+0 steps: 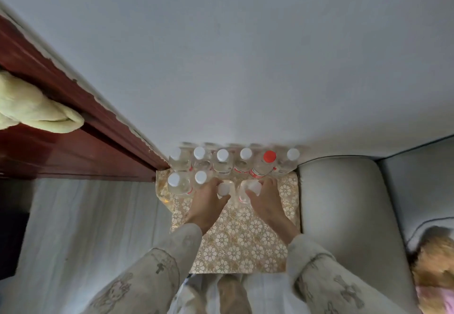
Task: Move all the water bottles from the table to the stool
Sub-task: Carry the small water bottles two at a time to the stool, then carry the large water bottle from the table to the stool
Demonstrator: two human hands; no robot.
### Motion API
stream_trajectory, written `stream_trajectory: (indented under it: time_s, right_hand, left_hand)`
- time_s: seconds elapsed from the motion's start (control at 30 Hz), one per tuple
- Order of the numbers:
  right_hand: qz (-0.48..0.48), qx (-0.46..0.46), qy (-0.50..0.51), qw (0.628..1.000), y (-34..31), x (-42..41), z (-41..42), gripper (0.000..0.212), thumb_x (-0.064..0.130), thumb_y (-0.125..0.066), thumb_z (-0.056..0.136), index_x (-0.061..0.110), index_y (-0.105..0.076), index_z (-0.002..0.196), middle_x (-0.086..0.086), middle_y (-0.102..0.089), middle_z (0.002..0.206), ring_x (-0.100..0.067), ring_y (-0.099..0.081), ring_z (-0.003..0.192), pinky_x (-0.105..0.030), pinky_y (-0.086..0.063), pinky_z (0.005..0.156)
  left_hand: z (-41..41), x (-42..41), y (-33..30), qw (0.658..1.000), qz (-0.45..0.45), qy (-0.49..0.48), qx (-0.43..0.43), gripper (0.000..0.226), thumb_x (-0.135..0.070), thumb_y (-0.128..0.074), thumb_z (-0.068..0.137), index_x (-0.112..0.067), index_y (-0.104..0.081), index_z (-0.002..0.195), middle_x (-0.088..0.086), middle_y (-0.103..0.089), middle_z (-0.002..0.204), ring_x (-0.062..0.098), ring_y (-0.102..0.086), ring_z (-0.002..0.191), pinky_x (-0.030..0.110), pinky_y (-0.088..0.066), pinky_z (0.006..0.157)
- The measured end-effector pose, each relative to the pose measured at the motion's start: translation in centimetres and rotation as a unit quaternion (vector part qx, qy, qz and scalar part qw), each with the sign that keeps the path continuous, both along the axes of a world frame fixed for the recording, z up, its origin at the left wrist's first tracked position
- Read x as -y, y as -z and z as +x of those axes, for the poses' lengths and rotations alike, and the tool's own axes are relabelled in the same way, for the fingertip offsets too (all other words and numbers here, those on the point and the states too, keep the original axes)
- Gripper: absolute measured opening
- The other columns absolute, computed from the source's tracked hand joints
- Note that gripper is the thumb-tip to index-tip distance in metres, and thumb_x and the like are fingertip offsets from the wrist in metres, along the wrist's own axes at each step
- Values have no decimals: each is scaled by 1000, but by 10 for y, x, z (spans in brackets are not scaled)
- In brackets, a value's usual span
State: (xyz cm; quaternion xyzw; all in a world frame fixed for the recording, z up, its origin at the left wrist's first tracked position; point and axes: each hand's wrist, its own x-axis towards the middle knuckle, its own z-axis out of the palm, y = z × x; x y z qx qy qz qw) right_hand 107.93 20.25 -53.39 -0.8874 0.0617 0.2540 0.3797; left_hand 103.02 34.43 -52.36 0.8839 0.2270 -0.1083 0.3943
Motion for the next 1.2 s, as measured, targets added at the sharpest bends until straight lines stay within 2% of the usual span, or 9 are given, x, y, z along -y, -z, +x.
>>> stream_trajectory:
  time_s: [0.1,0.3,0.47,0.53,0.67,0.77,0.87,1.1,1.2]
  right_hand:
    - [17,4,-12,1000,13,-4,9,38,22,-58,85,7,-41,115,-5,-36,120,-13,-42,94,-24,-36,80]
    - [50,6,-1,999,25,-9,23,39,23,-60,84,6,-41,113,-2,-33,109,-16,-44,95,-25,-39,82]
    - [59,12,-7,998,31,-2,26,40,26,-64,81,9,-44,110,-2,-38,106,-10,-42,85,-12,-32,63]
    - [69,2,-20,997,31,-1,24,39,25,-64,81,11,-44,111,-5,-42,111,-11,-44,89,-13,-33,68]
    - [104,-37,-38,993,20,3,15,47,22,-60,84,12,-40,125,-7,-45,128,-19,-45,115,-34,-39,99]
    - [115,-61,-47,990,2,8,2,52,22,-57,86,18,-34,132,-6,-45,137,-21,-42,126,-34,-33,104]
    - [69,-108,-66,990,-14,13,-18,54,25,-51,90,14,-28,138,-8,-39,144,-24,-39,130,-37,-34,105]
    - [52,-118,-200,971,-46,-5,-102,44,32,-48,91,10,-41,128,-6,-55,125,-14,-55,99,-16,-41,68]
    - [39,-120,-276,953,-60,-27,-154,37,33,-48,91,12,-46,122,-3,-57,118,-13,-55,99,-24,-43,78]
  left_hand:
    - [8,5,12,1000,2,-26,7,31,-21,-68,77,-16,-56,106,5,-67,97,14,-53,76,24,-38,63]
    - [24,16,24,998,7,-49,32,29,-16,-64,80,-10,-54,107,11,-65,97,23,-57,84,28,-41,68]
    - [29,22,29,998,-1,-59,30,27,-10,-61,82,-7,-51,107,14,-61,101,23,-54,88,30,-43,75]
    - [29,22,28,998,-2,-60,12,32,-8,-58,83,-6,-47,113,15,-57,109,27,-53,97,34,-43,81]
    - [24,22,18,999,-17,-37,-23,51,-8,-55,85,-11,-33,131,15,-48,129,31,-46,118,37,-39,95]
    - [14,22,3,999,-23,-31,-27,59,-11,-53,87,-12,-24,138,15,-42,138,30,-41,126,40,-35,104]
    - [-17,21,-14,997,-31,-76,-18,54,-13,-50,89,-14,-26,137,14,-42,138,29,-46,121,38,-39,98]
    - [-150,18,-27,966,-96,-236,-53,37,-12,-48,90,-8,-46,127,10,-54,132,24,-53,117,31,-40,98]
    - [-219,15,-33,940,-134,-309,-57,33,-11,-48,90,-5,-50,122,12,-61,121,23,-59,107,18,-41,83]
